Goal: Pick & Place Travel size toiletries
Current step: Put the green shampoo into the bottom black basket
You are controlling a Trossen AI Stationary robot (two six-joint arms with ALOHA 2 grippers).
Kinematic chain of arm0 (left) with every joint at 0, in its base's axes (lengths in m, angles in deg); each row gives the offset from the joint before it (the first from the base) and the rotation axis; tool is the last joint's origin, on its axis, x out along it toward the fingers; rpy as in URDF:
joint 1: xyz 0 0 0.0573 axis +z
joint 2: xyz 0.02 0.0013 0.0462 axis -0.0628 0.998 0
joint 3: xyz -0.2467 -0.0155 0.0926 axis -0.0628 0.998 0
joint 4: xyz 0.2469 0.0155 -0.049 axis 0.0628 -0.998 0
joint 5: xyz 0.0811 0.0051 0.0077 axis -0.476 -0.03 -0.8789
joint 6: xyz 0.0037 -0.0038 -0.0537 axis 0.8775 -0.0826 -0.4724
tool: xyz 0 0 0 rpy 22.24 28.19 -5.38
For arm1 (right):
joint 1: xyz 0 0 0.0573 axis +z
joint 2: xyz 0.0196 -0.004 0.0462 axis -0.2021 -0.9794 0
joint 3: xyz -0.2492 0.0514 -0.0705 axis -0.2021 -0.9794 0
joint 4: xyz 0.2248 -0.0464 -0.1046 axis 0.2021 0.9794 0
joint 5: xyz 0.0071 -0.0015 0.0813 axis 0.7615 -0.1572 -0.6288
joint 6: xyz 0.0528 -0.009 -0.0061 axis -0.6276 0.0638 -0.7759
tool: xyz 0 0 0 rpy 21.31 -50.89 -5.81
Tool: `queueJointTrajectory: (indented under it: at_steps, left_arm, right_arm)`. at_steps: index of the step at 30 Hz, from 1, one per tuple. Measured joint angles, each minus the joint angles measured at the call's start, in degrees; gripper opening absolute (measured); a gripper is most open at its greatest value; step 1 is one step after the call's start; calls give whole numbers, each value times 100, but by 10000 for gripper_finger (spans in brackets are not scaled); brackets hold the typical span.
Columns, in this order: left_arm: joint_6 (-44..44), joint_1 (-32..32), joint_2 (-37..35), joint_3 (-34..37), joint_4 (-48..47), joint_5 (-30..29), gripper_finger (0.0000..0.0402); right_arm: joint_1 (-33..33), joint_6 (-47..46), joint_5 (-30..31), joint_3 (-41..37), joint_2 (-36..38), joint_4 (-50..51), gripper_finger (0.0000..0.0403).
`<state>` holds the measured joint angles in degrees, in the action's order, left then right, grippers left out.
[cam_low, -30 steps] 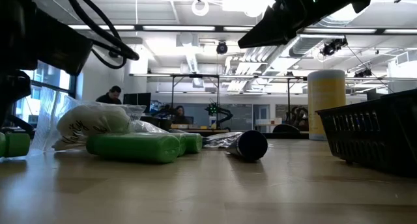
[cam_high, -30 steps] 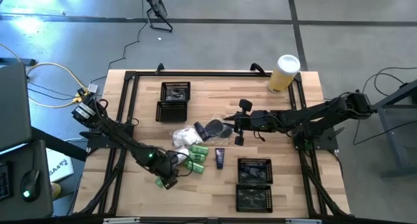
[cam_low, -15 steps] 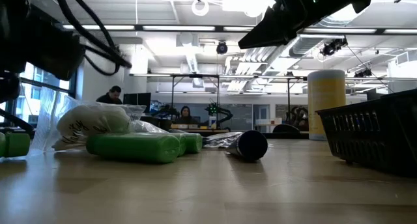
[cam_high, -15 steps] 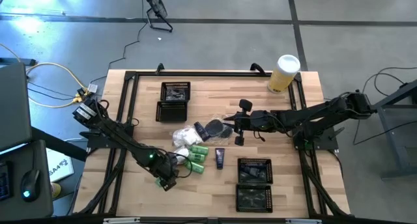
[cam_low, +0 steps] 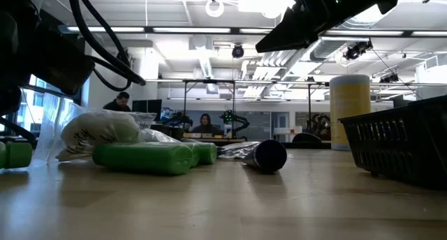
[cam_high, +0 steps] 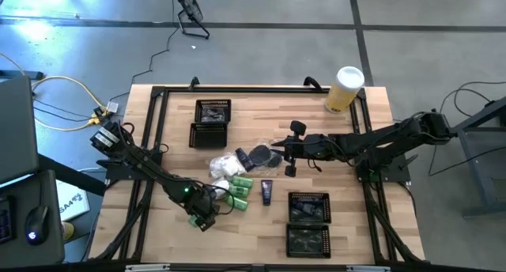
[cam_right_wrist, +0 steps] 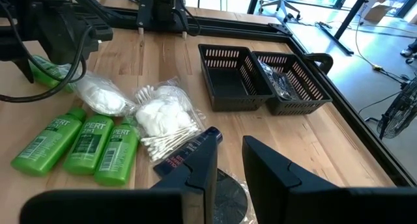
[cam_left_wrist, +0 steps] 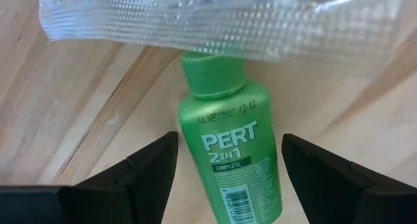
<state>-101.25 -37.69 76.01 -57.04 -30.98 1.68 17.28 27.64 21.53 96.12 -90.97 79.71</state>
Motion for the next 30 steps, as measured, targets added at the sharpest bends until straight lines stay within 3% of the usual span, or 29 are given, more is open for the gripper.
queueJointTrajectory:
  at_steps: [5, 15, 30]
  left_arm:
    - [-3, 0, 3, 3, -1, -11, 259]
    - [-14, -2, 9, 15, -52, -116, 180]
    - [98, -4, -33, 24, -43, -140, 186]
  right_arm:
    - [1, 0, 0, 0, 0, -2, 66]
    - [1, 0, 0, 0, 0, -2, 66]
    - [0, 0, 0, 0, 0, -2, 66]
